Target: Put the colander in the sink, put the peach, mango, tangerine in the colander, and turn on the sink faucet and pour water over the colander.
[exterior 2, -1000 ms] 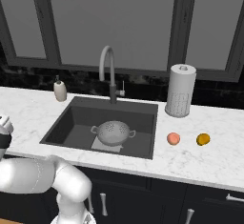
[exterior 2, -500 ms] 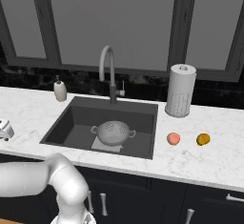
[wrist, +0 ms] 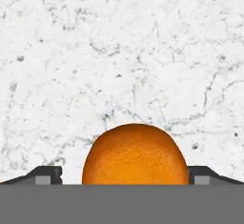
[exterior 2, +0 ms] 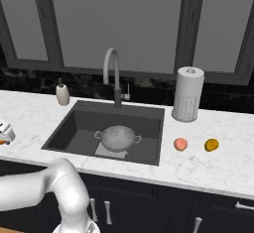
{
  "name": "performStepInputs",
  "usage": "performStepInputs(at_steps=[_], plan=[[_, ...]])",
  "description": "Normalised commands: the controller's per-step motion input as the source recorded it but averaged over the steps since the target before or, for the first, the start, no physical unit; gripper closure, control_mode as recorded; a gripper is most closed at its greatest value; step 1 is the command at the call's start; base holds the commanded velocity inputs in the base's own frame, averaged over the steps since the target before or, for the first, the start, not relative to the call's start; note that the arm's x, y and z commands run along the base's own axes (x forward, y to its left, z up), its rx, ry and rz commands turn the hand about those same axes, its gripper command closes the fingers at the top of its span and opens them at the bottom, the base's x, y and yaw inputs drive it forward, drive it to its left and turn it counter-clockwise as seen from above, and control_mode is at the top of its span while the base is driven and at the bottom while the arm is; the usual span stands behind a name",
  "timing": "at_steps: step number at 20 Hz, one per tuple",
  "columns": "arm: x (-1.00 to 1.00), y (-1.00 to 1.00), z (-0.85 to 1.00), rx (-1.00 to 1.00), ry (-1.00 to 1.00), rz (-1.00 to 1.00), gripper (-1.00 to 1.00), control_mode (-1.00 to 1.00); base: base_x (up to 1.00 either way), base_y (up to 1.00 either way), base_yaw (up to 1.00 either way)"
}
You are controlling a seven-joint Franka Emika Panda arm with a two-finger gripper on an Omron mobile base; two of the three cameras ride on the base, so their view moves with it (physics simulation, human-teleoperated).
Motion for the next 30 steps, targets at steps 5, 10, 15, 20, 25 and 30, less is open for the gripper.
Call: performStepInputs(at_steps=[5, 10, 15, 20, 25, 30], plan=[[0.08, 0.04, -0.18, 0.00, -0.02, 0.00, 1.00, -1.00, 0.00, 0.00, 0.00], [-0.27, -0.35, -0.37, 0.01, -0.14, -0.08, 1.00, -1.00, 0.00, 0.00, 0.00], [-0.56, -0.76, -0.07, 0.11, -0.27, -0.24, 1.00, -1.00, 0.00, 0.00, 0.00], [-0.46, -0.73, 0.71, 0.16, -0.22, -0.28, 1.00, -1.00, 0.00, 0.00, 0.00], [-0.35, -0.93, 0.98, 0.08, -0.09, -0.35, 1.00, -1.00, 0.00, 0.00, 0.00], [-0.08, -1.00, 0.79, 0.00, 0.00, -0.42, 1.00, -1.00, 0.00, 0.00, 0.00]])
